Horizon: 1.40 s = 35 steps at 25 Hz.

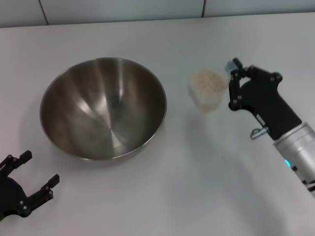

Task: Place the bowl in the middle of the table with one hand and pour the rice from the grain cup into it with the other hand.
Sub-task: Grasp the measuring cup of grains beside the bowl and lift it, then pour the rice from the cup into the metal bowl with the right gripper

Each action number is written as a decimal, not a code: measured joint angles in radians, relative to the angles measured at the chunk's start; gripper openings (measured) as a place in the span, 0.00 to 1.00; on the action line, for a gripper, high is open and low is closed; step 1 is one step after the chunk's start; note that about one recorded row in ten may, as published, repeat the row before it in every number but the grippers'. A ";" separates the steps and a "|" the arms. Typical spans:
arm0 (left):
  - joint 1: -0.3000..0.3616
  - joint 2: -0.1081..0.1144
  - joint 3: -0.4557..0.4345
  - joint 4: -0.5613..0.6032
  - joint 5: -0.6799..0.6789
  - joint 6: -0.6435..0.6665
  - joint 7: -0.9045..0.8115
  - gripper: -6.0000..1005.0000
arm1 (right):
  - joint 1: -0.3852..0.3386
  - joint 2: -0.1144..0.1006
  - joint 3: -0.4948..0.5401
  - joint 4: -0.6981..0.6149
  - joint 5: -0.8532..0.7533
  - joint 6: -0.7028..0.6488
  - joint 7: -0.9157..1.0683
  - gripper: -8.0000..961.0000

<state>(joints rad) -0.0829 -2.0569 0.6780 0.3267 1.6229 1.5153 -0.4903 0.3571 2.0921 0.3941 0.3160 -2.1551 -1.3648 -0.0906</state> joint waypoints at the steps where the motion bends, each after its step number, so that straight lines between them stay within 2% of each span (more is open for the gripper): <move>1: 0.000 0.000 0.000 0.000 0.000 0.000 -0.003 0.84 | 0.008 0.000 0.004 0.000 0.000 -0.011 -0.001 0.03; 7: 0.000 0.000 0.000 0.000 0.000 0.000 -0.010 0.84 | 0.073 -0.001 0.010 0.020 -0.004 -0.055 -0.120 0.03; 16: -0.012 -0.002 0.001 0.000 0.005 0.005 -0.010 0.84 | 0.127 0.000 -0.057 0.165 -0.014 -0.017 -0.738 0.03; 22: -0.016 -0.002 0.003 0.000 0.006 0.005 -0.010 0.84 | 0.152 0.000 -0.100 0.198 -0.018 0.035 -1.090 0.03; 35: -0.018 -0.003 0.007 0.000 0.003 0.005 -0.010 0.84 | 0.183 0.000 -0.092 0.205 -0.210 0.139 -1.672 0.03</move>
<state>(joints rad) -0.1006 -2.0601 0.6846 0.3268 1.6262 1.5202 -0.5001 0.5401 2.0924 0.3021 0.5212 -2.3652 -1.2254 -1.7627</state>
